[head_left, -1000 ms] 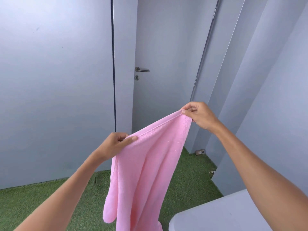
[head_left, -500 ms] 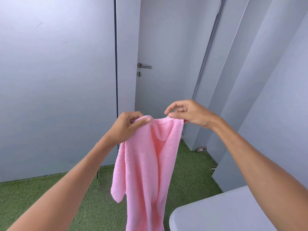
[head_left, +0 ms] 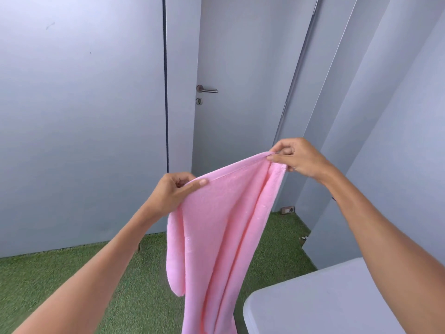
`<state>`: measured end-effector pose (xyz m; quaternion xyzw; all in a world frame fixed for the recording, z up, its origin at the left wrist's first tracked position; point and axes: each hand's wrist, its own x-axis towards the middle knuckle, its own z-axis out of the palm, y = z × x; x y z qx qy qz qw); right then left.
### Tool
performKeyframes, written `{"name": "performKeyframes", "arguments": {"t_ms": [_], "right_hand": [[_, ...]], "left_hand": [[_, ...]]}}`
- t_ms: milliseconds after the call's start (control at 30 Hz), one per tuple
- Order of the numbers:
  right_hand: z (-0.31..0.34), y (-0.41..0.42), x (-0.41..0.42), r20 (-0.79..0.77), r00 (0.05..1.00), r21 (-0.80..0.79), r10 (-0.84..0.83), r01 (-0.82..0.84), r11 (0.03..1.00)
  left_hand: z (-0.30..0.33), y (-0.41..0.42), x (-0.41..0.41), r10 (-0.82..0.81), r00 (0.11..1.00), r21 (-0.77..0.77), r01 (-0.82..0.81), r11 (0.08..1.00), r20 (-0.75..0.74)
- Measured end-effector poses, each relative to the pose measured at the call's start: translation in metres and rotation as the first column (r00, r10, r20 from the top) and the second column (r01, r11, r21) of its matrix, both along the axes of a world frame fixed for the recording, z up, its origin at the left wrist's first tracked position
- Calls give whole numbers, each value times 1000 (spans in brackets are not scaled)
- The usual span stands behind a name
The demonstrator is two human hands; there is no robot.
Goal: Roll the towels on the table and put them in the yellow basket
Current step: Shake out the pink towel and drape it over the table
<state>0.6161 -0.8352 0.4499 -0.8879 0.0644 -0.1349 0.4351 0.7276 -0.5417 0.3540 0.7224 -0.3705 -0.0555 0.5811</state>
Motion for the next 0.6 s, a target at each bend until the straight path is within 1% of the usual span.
{"name": "performKeyframes", "arguments": {"t_ms": [33, 67, 133, 200, 233, 300, 400, 467, 533, 600], "right_hand": [[-1, -4, -4, 7, 1000, 2, -24, 24, 1000], [-2, -3, -6, -12, 1000, -8, -14, 14, 1000], [-3, 15, -7, -114, 989, -52, 95, -101, 993], [-7, 41, 0, -215, 948, -37, 233, -247, 968], [-10, 54, 5, -246, 925, -31, 290, -306, 951], [-17, 70, 13, -272, 903, -80, 333, -366, 927], [-19, 73, 15, -244, 923, -130, 296, -334, 934], [-15, 62, 11, -200, 949, -182, 244, -281, 942], [-9, 44, 4, -151, 975, -244, 161, -194, 950], [-8, 21, -4, -89, 995, -249, 54, -75, 965]], "left_hand": [[-1, 5, 3, 19, 1000, -12, -19, 1000, -9], [1, 7, 4, 31, 1000, -15, -31, 999, -3], [8, 2, 0, 19, 999, 0, -19, 1000, 45], [18, -13, -10, -19, 994, 3, 18, 1000, 109], [23, -19, -15, -37, 989, -3, 38, 999, 140], [28, -26, -21, -61, 982, -13, 65, 998, 178], [23, -18, -16, -62, 982, 6, 62, 998, 180], [12, -5, -8, -66, 988, 82, 55, 995, 140], [-2, 11, -1, -69, 994, 163, 55, 985, 80], [-13, 27, 6, -41, 998, 185, 31, 982, 53]]}}
